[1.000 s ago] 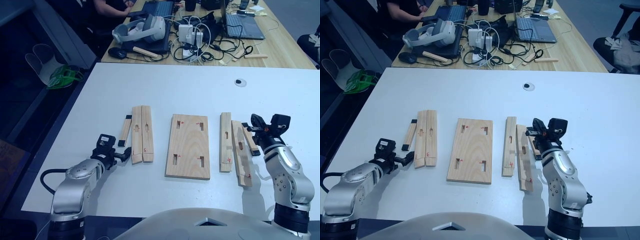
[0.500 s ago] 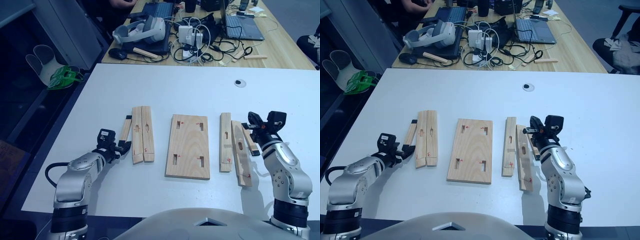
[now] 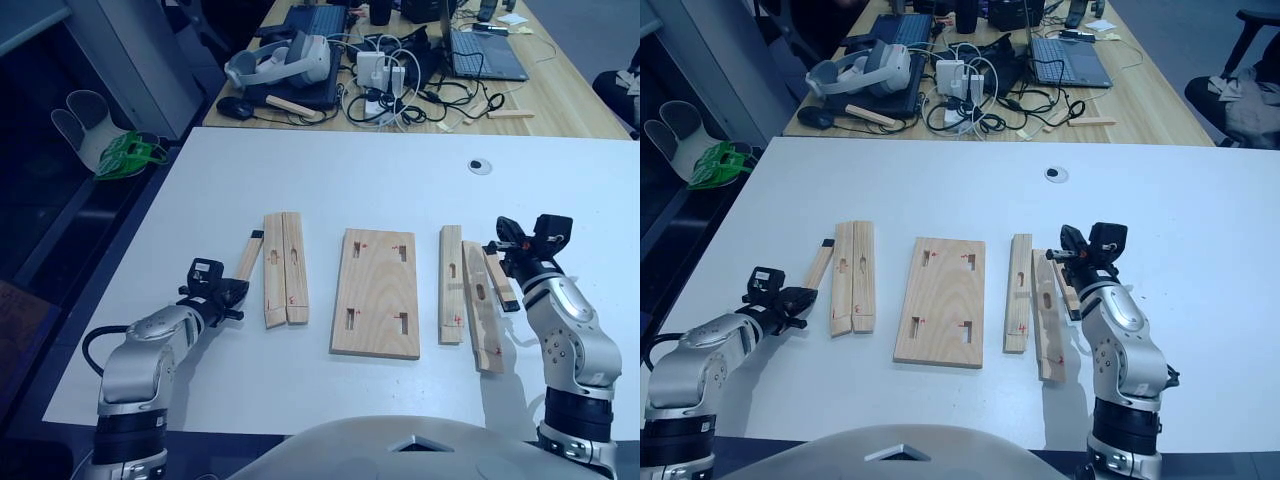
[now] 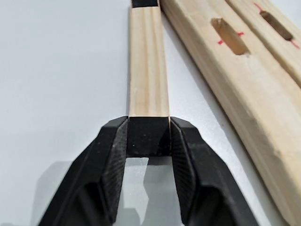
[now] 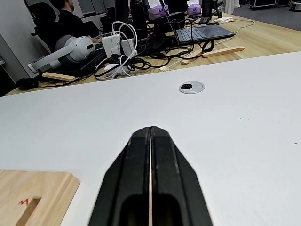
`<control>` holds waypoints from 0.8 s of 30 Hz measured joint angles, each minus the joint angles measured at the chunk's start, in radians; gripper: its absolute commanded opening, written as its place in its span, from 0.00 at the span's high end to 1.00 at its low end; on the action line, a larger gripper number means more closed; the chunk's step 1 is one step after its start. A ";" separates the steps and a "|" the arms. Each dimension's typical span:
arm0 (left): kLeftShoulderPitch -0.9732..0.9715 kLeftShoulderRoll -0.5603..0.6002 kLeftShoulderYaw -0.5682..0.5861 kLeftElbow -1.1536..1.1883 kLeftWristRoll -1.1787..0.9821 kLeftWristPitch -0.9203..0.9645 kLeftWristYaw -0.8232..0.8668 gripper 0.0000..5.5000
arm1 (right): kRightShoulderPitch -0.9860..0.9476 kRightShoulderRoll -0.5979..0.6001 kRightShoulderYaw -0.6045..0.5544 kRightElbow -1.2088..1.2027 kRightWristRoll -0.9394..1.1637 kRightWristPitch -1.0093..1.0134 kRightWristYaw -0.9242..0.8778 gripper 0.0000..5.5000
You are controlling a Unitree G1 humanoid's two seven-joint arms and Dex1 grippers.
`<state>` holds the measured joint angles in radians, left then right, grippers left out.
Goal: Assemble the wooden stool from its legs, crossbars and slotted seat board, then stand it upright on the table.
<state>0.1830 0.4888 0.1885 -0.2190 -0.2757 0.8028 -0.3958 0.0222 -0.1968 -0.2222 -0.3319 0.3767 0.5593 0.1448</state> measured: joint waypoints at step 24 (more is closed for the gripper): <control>-0.475 -0.102 -0.082 0.116 -0.019 -0.722 -0.183 0.77 | -0.611 0.040 -0.052 0.125 0.764 0.331 0.225 0.37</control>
<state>-0.2917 0.3872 0.1069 -0.1033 -0.2951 0.0812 -0.5785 -0.5890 -0.1564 -0.2739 -0.2071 1.1402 0.8900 0.3701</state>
